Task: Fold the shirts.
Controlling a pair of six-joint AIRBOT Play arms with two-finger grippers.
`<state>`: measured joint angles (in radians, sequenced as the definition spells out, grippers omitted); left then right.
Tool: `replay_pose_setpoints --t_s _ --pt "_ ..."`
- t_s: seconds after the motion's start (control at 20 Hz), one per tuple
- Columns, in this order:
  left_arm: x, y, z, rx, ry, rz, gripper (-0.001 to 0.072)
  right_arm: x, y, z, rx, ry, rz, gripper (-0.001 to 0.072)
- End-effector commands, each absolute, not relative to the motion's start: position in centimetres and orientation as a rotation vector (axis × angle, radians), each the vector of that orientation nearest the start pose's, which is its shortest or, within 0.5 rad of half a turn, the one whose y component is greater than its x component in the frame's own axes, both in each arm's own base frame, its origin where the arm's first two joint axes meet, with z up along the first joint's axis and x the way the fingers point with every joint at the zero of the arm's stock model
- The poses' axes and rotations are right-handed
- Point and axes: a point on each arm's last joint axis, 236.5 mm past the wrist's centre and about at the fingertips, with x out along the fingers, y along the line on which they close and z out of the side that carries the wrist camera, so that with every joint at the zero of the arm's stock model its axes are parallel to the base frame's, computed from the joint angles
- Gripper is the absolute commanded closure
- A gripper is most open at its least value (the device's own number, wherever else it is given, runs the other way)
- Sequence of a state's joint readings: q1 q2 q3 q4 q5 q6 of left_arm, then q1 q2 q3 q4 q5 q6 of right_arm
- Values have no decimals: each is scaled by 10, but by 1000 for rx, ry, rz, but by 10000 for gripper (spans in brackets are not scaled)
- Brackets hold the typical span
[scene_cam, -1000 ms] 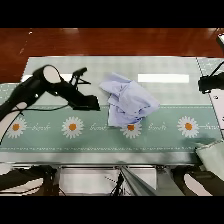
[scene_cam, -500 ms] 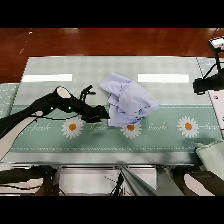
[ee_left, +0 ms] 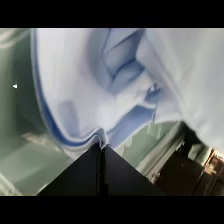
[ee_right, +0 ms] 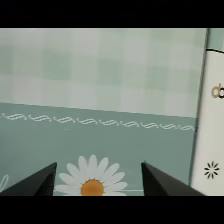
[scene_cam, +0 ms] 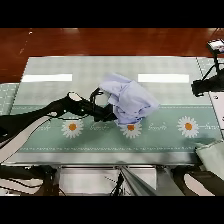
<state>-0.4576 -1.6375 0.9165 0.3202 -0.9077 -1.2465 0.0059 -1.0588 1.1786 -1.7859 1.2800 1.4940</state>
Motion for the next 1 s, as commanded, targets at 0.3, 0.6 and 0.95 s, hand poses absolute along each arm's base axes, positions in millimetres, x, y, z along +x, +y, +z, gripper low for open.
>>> replay_pose_setpoints --t_s 0.3,0.6,0.95 --pt "290 -342 -85 -810 1539 -704 689 321 108 102 27 1144 585 113" --pt "285 -343 -84 -809 1555 -719 690 292 156 88 145 1196 765 113" --pt "285 -343 -81 -808 1552 -727 690 290 152 15 -6 1249 617 690"
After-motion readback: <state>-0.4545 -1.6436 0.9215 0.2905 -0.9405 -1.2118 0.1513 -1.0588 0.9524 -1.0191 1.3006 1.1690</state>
